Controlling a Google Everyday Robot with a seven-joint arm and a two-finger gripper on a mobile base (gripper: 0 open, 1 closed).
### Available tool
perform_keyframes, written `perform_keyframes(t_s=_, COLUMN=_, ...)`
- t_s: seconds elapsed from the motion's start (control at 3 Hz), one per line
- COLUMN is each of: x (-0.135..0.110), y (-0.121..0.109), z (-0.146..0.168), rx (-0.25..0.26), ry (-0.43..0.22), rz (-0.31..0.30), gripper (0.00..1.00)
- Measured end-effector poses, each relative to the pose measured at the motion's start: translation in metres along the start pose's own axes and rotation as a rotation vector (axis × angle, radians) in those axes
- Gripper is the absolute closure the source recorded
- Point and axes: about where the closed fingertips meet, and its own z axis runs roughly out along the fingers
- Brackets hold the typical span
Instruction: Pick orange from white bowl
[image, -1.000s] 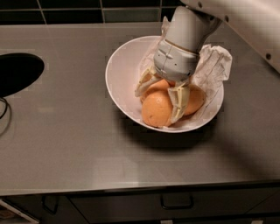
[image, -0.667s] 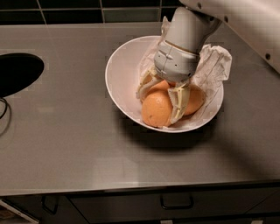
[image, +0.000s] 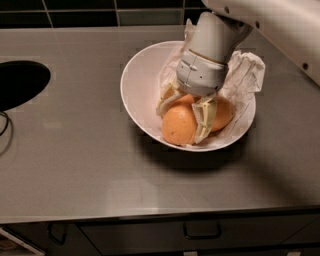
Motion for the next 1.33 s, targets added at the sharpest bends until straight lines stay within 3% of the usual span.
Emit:
perform_keyframes(t_s=0.67, x=0.0028, y=0.0041, z=0.0052, rx=-0.015, ry=-0.007, rz=0.006, gripper=0.35)
perform_keyframes(t_s=1.33, x=0.0028, y=0.0040, z=0.0052, rx=-0.015, ry=-0.007, rz=0.006, gripper=0.77)
